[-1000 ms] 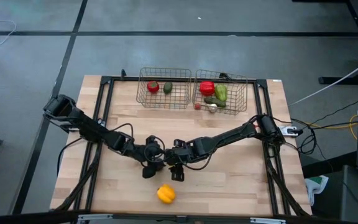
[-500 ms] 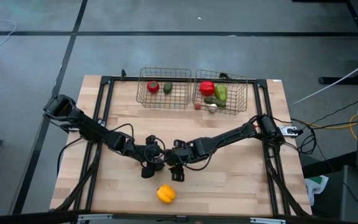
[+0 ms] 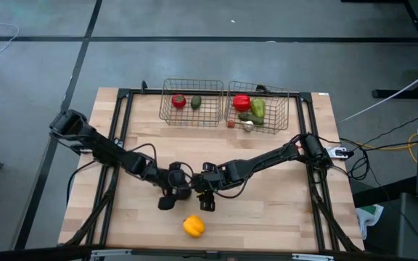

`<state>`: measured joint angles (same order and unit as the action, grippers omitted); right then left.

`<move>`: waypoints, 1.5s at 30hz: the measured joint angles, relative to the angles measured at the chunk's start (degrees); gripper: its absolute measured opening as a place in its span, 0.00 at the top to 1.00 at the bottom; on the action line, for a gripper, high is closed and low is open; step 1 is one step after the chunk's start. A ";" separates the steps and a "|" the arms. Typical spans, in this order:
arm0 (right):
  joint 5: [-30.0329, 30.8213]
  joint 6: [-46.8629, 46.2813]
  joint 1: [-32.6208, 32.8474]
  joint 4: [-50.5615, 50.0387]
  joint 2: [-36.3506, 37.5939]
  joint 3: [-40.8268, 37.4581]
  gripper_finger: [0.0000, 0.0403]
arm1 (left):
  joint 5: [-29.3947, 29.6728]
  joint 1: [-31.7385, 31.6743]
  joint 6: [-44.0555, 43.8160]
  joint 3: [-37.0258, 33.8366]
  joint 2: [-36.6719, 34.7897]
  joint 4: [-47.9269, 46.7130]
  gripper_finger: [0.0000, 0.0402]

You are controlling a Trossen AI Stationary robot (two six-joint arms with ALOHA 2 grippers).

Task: Sort produce into baskets
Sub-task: Put the purple plum into the right gold wire basket

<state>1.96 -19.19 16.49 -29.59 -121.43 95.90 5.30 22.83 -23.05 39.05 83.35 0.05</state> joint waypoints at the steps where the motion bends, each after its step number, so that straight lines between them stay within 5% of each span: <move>1: -0.01 0.01 0.00 -0.01 0.00 0.00 0.42 | 0.00 -0.18 0.12 0.00 -0.39 -0.65 0.27; 12: 0.01 0.00 0.00 -0.01 0.00 0.00 0.42 | -2.16 -2.87 0.50 -0.02 -2.27 -2.29 0.24; 20: 0.00 0.01 0.00 -0.01 0.00 0.00 0.42 | -2.19 -2.89 -21.38 -0.09 -2.27 -2.18 0.16; 24: 0.00 0.01 0.00 -0.01 0.00 0.00 0.42 | -1.72 -3.00 -15.18 -0.09 -2.27 -2.25 0.14; 31: 0.00 0.01 0.00 -0.04 0.00 0.00 0.42 | -1.03 -3.06 -17.00 -0.09 -2.27 -4.87 0.01; 45: 0.00 0.01 0.00 -0.04 0.00 0.02 0.42 | -0.25 -2.60 -17.54 -0.09 -2.25 -12.46 0.04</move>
<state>1.96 -19.19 16.49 -29.63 -121.43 95.92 5.05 20.23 -40.58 38.96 81.10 -12.41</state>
